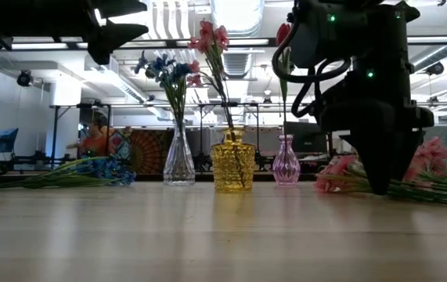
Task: Sort flowers into vase by color
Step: Put the left pink flowers into the yellow vase
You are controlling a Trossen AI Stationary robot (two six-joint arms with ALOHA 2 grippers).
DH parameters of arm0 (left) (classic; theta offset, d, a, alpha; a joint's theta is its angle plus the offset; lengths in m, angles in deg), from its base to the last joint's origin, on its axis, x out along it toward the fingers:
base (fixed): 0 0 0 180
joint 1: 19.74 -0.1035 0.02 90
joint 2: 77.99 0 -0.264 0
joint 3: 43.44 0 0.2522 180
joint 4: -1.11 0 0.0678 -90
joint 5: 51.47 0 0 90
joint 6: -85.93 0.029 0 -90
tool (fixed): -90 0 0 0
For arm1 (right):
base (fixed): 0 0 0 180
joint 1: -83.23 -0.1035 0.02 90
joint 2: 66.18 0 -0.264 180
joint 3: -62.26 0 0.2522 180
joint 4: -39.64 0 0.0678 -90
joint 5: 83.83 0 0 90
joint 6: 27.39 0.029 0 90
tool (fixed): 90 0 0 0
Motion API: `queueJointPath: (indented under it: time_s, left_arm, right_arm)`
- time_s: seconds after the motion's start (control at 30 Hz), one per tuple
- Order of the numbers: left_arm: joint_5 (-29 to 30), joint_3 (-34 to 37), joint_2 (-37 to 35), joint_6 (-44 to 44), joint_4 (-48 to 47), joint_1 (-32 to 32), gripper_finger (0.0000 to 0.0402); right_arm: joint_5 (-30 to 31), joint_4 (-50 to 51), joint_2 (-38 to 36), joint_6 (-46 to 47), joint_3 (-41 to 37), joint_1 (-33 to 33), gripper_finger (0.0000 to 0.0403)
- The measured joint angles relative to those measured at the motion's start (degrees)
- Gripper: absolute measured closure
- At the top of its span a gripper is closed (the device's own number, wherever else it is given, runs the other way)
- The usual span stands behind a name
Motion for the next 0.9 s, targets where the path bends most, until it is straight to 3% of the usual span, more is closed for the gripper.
queueJointPath:
  time_s: [0.4,0.9]
  left_arm:
    - [0.0,0.0,0.0,0.0,0.0,0.0,0.0187]
    - [0.1,0.0,0.0,0.0,0.0,0.0,0.0187]
  right_arm:
    - [0.0,-0.9,0.0,0.2,-0.1,0.0,0.0306]
    - [-0.2,-0.8,-2.6,0.6,0.8,0.0,0.0365]
